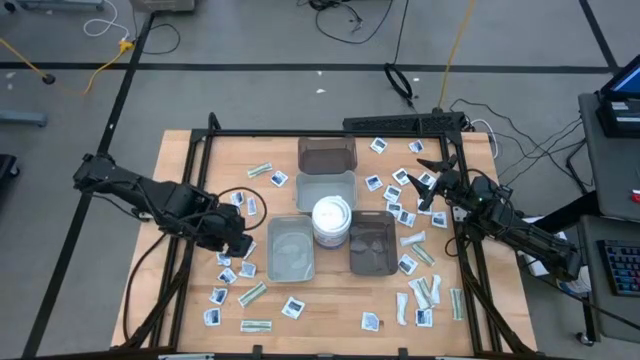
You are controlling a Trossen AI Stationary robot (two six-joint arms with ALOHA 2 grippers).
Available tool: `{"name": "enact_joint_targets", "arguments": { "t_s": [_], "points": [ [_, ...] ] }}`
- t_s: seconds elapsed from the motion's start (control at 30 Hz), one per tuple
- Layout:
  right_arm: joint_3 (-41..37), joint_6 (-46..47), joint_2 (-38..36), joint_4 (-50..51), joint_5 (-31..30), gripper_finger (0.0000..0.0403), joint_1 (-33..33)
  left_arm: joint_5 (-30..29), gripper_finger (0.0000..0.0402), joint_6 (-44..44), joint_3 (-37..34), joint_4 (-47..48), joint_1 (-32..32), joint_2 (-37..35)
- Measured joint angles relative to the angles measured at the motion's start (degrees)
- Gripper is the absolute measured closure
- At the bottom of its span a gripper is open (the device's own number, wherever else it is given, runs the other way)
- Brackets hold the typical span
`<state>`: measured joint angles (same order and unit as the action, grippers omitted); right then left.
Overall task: Pick & Place First Aid Supplies
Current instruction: Put the ointment pack into the bottom gray bin
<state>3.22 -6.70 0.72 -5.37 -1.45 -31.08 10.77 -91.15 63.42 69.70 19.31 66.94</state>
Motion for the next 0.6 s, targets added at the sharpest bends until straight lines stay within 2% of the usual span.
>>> {"name": "enact_joint_targets", "arguments": {
  "t_s": [0.27,0.6],
  "points": [
    [0.0,0.0,0.0,0.0,0.0,0.0140,0.0,-4.4,0.0133,3.5,0.0,0.9,0.0,0.2],
    [0.0,0.0,0.0,0.0,0.0,0.0140,0.0,-6.3,0.0133,6.5,-3.4,0.4,-0.8,4.5]
  ]
}}
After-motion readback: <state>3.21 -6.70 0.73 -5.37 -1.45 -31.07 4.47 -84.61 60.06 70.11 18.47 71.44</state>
